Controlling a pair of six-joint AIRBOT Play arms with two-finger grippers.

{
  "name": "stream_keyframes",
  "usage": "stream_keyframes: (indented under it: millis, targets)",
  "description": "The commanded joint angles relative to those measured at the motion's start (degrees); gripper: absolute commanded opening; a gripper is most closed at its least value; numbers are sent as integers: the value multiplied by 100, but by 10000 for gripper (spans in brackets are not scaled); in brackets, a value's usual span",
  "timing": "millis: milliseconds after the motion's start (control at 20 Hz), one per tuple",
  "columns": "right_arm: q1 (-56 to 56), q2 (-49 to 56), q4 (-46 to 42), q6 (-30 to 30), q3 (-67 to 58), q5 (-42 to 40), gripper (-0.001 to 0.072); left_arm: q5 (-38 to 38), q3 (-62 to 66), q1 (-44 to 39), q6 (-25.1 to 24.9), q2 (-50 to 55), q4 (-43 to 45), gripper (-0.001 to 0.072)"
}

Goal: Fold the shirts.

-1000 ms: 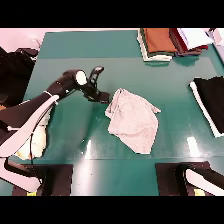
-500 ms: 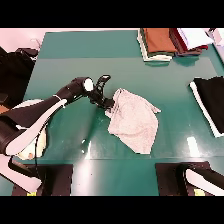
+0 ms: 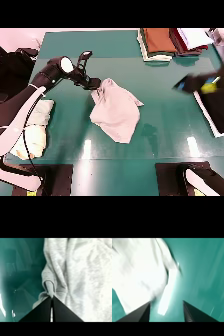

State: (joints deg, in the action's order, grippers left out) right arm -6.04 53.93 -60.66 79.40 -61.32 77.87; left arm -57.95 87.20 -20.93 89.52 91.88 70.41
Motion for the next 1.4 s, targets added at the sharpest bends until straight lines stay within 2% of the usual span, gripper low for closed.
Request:
stream_keyframes:
  millis: [0,100,250,450,500,550,600,650,700,800,1000,1150,1350]
  targets:
    - [225,17,601,44,2385,-1014,465,-15,59,129,0,-63,33,20]
    - [684,385,1563,-345,3088,-1777,465,-13,59,127,-2,-63,37,20]
    - [1576,1012,2712,-793,3213,-2675,465,-17,59,127,0,-63,42,21]
    - [2389,1886,2791,-907,2396,-3034,438,-35,59,129,-2,-66,133,21]
    - [2483,2063,2752,-907,2153,-3038,362,-66,59,136,-2,-63,160,21]
    - [2527,2201,2708,-920,1952,-3040,322,-107,59,140,-2,-66,170,21]
    - [2535,2310,2544,-922,1751,-3038,215,-133,59,140,0,-72,234,21]
    - [2535,2358,2308,-920,1580,-3014,52,-153,61,140,2,-103,308,20]
    - [2494,2321,2031,-918,1429,-3001,15,-151,66,140,4,-173,431,20]
    - [2247,2046,1574,-879,1110,-2723,15,-144,116,210,2,-433,651,20]
    - [1296,1045,787,-866,164,-1663,14,-142,417,772,-7,-1377,684,20]
    - [455,319,649,-866,-680,-1060,14,-87,688,1099,-284,-2273,732,20]
    - [-468,-520,649,-868,-1856,-660,15,-76,1016,1132,-452,-3501,852,20]
